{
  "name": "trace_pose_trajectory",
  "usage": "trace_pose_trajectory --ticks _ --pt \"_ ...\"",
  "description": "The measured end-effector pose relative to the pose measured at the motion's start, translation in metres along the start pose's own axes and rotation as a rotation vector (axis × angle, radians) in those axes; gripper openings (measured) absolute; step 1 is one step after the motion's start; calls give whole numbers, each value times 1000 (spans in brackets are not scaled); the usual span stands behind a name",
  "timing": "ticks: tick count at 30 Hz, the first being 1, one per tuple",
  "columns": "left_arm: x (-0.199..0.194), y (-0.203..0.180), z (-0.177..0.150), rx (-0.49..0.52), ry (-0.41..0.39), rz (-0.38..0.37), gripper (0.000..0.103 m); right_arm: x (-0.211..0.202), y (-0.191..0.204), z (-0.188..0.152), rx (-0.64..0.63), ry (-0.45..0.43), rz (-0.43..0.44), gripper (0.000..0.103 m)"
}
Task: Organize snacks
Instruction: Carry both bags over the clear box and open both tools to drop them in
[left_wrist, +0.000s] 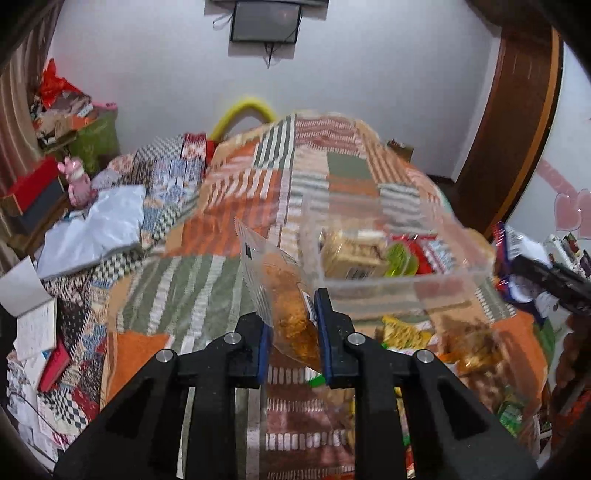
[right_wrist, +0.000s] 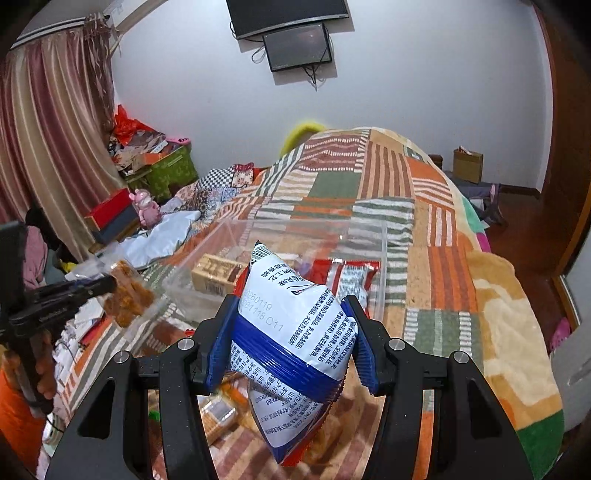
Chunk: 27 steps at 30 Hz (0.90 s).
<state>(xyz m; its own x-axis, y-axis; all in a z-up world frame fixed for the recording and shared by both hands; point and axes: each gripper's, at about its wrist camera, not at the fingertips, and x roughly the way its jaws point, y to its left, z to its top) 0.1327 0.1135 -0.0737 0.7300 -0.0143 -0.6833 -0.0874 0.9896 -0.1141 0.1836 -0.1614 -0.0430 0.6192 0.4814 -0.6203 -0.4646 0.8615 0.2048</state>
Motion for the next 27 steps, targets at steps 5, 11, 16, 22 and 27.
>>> trace_pose_trajectory --ticks 5,11,16,22,27 --pt "-10 -16 21 33 -49 -15 21 5 0 9 -7 -12 -5 53" --pt "-5 -38 36 73 -70 -55 21 12 -2 16 -9 -16 -10 53" --pt "5 -56 47 99 -75 -92 21 21 -5 21 -12 -13 -19 53" --pt "19 -75 55 138 -74 -123 21 35 -11 24 -12 3 -27 53" --pt "36 -87 60 156 -63 -147 21 47 -15 26 -14 24 -28 53"
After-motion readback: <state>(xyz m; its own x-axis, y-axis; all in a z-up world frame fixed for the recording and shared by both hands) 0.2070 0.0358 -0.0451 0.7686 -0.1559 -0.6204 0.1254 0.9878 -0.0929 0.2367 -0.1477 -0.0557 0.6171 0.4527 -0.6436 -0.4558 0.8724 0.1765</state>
